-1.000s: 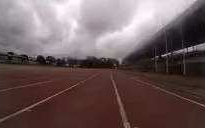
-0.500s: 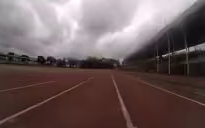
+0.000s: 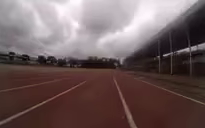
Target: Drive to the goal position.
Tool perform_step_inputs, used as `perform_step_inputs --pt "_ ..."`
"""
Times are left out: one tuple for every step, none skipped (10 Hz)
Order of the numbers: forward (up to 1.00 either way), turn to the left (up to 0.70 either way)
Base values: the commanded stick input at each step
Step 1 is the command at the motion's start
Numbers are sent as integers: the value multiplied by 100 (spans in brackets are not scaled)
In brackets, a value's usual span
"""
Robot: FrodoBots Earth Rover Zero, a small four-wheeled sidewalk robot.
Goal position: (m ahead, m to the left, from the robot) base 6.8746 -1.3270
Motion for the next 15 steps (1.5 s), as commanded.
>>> perform_step_inputs --pt "70 0" --pt "70 0" --pt "70 -16" --pt "70 -35" --pt "70 -35" --pt "70 -35" --pt "70 -35" --pt "70 -35" --pt "70 -35" --pt "70 -35" --pt "70 -35" --pt "70 -35" --pt "70 -35" --pt "70 -35" --pt "70 -35"
